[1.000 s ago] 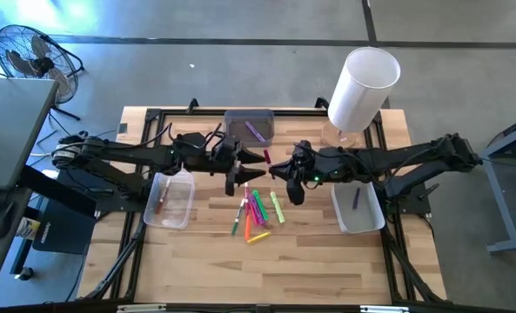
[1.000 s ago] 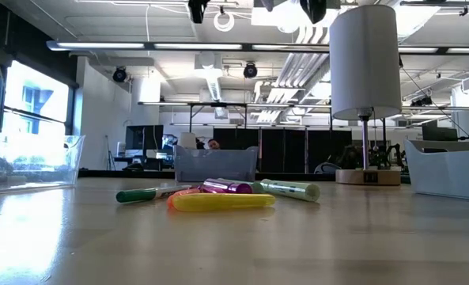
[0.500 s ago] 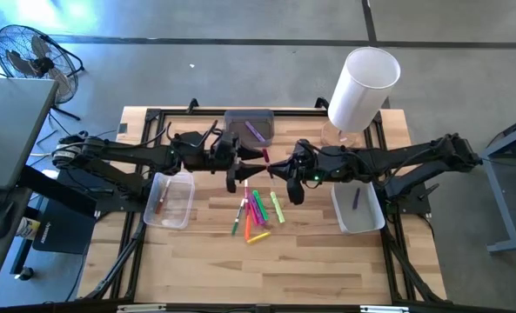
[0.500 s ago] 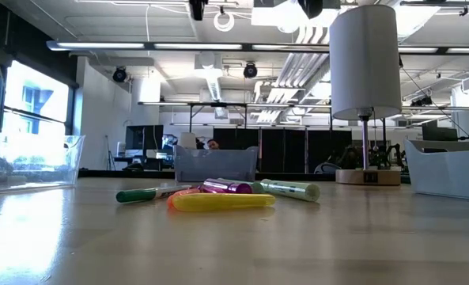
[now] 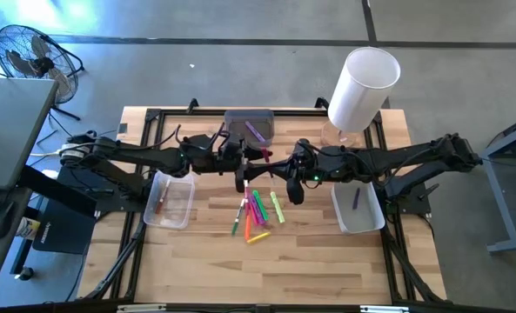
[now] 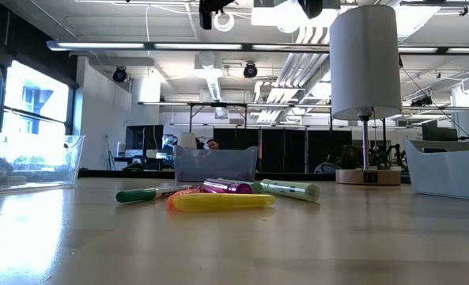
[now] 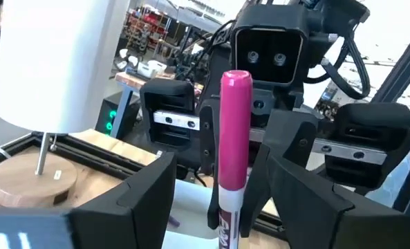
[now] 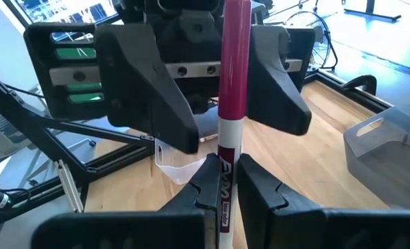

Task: Pick & Place Markers
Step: Put the white and purple marker into the transparent bin

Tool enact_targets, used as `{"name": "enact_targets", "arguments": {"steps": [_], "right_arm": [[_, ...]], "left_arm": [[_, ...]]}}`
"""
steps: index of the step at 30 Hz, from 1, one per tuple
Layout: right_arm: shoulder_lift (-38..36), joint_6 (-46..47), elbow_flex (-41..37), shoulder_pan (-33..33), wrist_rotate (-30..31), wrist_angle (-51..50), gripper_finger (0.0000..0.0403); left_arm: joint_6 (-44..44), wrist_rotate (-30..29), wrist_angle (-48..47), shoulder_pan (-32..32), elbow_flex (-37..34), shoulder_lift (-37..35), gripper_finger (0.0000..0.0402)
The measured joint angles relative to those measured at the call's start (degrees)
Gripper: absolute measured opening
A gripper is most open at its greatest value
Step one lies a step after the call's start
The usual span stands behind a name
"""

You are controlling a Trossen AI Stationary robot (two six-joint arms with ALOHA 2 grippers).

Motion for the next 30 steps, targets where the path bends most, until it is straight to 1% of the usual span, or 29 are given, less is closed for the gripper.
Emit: {"name": "enact_targets", "arguments": {"steps": [4, 7, 10, 15, 18, 20, 23, 25, 27, 30], "right_arm": [[0.02, -0.3, 0.0, 0.0, 0.02, -0.15, 0.002], [0.02, -0.3, 0.0, 0.0, 0.02, -0.35, 0.0021], [0.04, -0.3, 0.0, -0.09, 0.07, -0.82, 0.0021], [0.04, -0.36, 0.0, -0.12, 2.1, -1.55, 0.0023], [0.04, -0.35, 0.0, -0.12, 2.87, -2.32, 0.0032], [0.09, -0.36, 0.0, -0.13, 2.84, -2.53, 0.0044], [0.09, -0.67, 0.0, -0.13, 4.05, -3.23, 0.0075], [0.09, -0.59, 0.0, -0.15, 6.4, -3.51, 0.0099], [-0.03, -0.58, 0.0, -0.15, 7.06, -4.55, 0.0123], [-0.12, -0.14, 0.0, -0.2, 7.0, -7.36, 0.0152]], "left_arm": [[0.02, -0.99, 0.38, 0.0, 0.0, 0.0, 0.0223], [-0.2, -2.17, 1.1, 0.0, 0.0, 0.0, 0.02], [-0.23, -2.32, 0.91, 0.0, 0.0, -0.02, 0.0148], [-0.3, -1.48, 0.88, 0.0, 0.0, -0.02, 0.0036], [-0.35, -1.21, 0.66, 0.02, 0.0, -0.02, 0.0034], [-0.37, -1.5, 0.17, 0.02, 0.0, -0.01, 0.0038], [-0.22, -2.33, -1.91, -0.02, 0.0, -0.04, 0.0045], [-0.22, -2.34, -3.83, 0.0, -0.02, -0.04, 0.0041], [-0.22, -2.34, -5.66, -0.02, -0.02, -0.12, 0.0038], [-0.23, -2.7, -12.39, 0.03, -0.13, -2.92, 0.0038]]}}
